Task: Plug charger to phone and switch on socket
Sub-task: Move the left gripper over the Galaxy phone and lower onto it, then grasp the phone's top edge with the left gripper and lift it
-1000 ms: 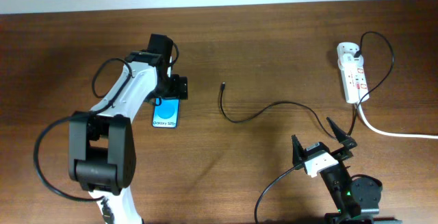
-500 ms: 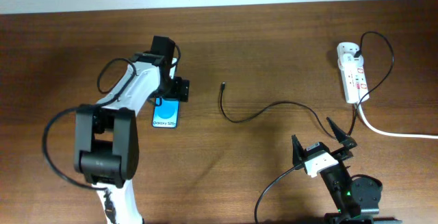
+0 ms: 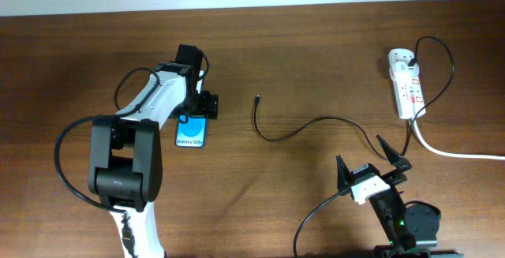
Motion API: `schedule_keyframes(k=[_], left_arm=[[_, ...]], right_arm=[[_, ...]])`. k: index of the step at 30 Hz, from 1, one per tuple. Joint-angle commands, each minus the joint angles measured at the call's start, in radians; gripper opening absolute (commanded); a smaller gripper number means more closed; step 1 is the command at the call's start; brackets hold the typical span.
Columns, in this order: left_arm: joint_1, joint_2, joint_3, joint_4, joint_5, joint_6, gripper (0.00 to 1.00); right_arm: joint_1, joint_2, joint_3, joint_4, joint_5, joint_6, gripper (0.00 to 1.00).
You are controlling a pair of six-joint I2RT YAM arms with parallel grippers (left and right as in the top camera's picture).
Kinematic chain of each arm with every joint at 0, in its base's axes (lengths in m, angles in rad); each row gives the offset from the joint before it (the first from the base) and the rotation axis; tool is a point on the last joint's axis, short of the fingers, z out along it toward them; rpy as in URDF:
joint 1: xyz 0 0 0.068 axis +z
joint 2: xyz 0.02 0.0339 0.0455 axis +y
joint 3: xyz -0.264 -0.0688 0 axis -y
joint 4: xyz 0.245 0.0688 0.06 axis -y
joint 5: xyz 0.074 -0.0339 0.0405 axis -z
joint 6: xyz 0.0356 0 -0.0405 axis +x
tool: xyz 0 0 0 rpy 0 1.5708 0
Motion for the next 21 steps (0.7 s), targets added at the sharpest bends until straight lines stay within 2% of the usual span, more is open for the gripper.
schedule_keyframes(k=[1,12,16,19,21], left_arm=[[0.000,0.023,0.006,-0.008,-0.008,-0.010,0.98],[-0.001,0.023,0.006,-0.001,0.018,-0.010,0.98],[-0.001,0.023,0.006,-0.011,0.018,-0.009,0.95],[-0.001,0.023,0.006,-0.013,0.018,-0.009,0.86],[-0.001,0.023,0.006,-0.013,0.018,-0.009,0.73]], right_arm=[[-0.004,-0.006,-0.008,-0.001,0.001,0.011,0.98],[-0.004,-0.006,-0.008,-0.001,0.001,0.011,0.98],[-0.004,-0.006,-0.008,-0.001,0.001,0.011,0.98],[-0.004,-0.006,-0.008,-0.001,0.001,0.011,0.98],[-0.004,-0.006,-0.008,-0.001,0.001,0.011,0.98]])
